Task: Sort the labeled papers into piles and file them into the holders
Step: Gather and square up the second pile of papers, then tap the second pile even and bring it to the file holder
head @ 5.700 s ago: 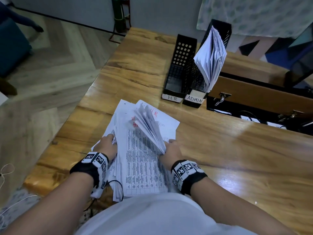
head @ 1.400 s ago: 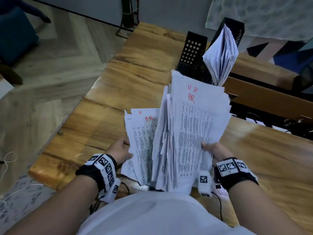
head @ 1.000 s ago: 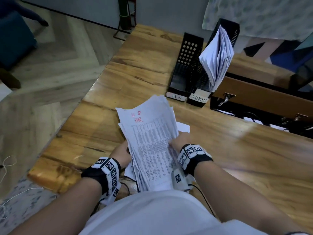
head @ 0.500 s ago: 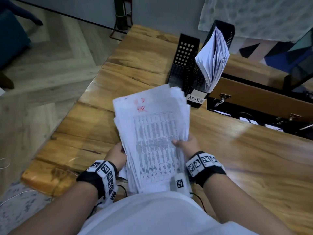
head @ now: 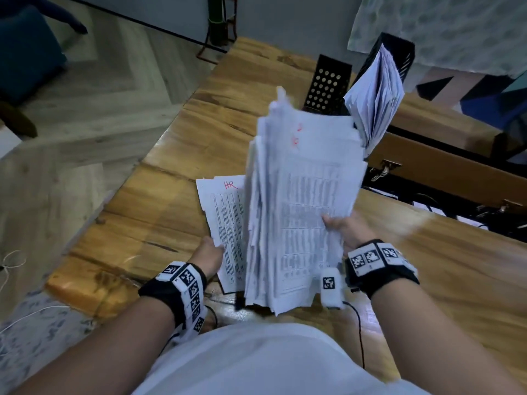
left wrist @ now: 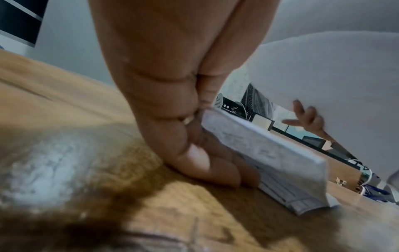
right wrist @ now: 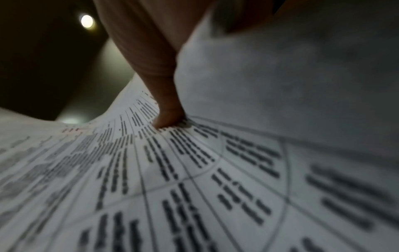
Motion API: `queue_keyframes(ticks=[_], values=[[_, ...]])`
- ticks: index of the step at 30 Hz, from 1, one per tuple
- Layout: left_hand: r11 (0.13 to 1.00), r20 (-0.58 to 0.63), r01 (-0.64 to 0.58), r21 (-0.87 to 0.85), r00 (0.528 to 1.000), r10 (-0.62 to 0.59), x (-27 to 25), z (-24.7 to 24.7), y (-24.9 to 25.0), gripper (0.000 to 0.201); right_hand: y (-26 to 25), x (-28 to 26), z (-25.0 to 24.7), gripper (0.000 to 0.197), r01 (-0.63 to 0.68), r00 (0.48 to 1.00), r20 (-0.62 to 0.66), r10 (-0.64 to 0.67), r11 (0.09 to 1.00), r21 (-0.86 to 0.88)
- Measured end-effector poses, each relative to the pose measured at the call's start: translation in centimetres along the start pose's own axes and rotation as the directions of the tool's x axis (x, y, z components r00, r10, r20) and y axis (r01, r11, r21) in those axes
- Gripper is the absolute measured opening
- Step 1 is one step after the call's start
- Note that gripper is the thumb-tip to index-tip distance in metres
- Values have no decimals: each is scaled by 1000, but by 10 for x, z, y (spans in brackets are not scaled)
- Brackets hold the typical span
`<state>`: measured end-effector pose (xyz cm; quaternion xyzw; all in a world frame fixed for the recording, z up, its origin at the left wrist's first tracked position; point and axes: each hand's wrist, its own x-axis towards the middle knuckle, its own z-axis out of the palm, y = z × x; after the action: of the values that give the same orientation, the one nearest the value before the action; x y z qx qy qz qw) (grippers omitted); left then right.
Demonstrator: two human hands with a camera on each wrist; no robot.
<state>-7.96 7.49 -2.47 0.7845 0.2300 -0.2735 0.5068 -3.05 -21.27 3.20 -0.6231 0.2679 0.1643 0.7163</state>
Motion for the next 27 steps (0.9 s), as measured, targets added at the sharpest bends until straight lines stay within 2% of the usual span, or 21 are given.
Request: queue_keyframes(ticks=[1, 2, 4, 5, 6, 7, 8, 9, 10, 11, 12, 13, 14, 16, 18, 20, 21, 24, 25, 26, 27], values=[[1000, 26, -11, -16, 1000, 11, 0, 1, 1, 41, -4, 4, 14, 38, -25, 1000, -16, 23, 994, -109], [999, 54, -26, -36, 998, 28, 1, 2, 0, 38, -6, 8, 28, 32, -59, 998, -46, 48, 954, -296], [998, 86, -51, -37, 995, 54, -5, 3, 5, 23, -6, 16, 53, 28, -143, 989, -128, 80, 756, -639], [999, 79, -38, -3, 996, 39, -8, 3, 7, 21, -2, 19, 63, 31, -173, 984, -154, 88, 674, -718], [998, 44, -11, 65, 999, 9, -12, 3, 10, 26, 2, 22, 71, 38, -195, 980, -173, 97, 612, -766], [988, -15, 1, 155, 1000, 1, -13, 3, 11, 33, 8, 25, 77, 47, -210, 976, -206, 64, 512, -833], [977, -72, 8, 212, 997, 8, -14, 2, 11, 44, 14, 26, 80, 53, -224, 969, -245, -6, 386, -895], [973, -120, -7, 232, 992, 36, -13, 1, 8, 56, 18, 26, 83, 54, -226, 961, -263, -91, 296, -928], [981, -122, -9, 195, 992, 33, -12, 0, 7, 68, 21, 25, 86, 50, -203, 955, -256, -152, 296, -933], [988, -117, -45, 150, 991, 63, -11, 2, 6, 79, 25, 26, 89, 47, -164, 957, -235, -171, 351, -922], [992, -94, -61, 115, 993, 72, -11, 3, 8, 87, 28, 27, 91, 46, -109, 964, -205, -170, 448, -887], [989, -92, -88, 115, 991, 99, -7, 6, 6, 85, 29, 25, 92, 47, -54, 973, -168, -157, 554, -831], [989, -98, -72, 131, 991, 85, -8, 7, 10, 75, 29, 23, 93, 50, -13, 979, -142, -145, 650, -760], [983, -131, -45, 179, 989, 69, -5, 9, 12, 51, 28, 19, 88, 61, -20, 985, -147, -90, 787, -617], [988, -143, -21, 153, 989, 43, -1, 7, 12, 45, 26, 14, 80, 69, -110, 986, -166, 22, 829, -548], [997, -101, -42, 69, 994, 49, -2, 1, 11, 50, 26, 8, 68, 69, -221, 973, -193, 130, 773, -595], [997, -78, -73, 8, 994, 73, -1, 0, 9, 55, 26, 7, 60, 71, -240, 968, -202, 148, 773, -587], [979, -23, -89, -185, 996, 86, -19, -8, 28, 87, 15, -12, 37, 63, -133, 989, -107, 102, 930, -341], [959, -5, -132, -251, 991, 135, -26, -7, 36, 90, 9, -21, 27, 57, -65, 997, -47, 56, 969, -238], [938, 15, -154, -309, 986, 167, -36, -5, 49, 87, 1, -31, 19, 51, 6, 1000, 12, -4, 989, -149], [896, 11, -227, -382, 968, 250, -45, -1, 65, 78, -5, -38, 10, 48, 84, 996, 48, -80, 993, -82]])
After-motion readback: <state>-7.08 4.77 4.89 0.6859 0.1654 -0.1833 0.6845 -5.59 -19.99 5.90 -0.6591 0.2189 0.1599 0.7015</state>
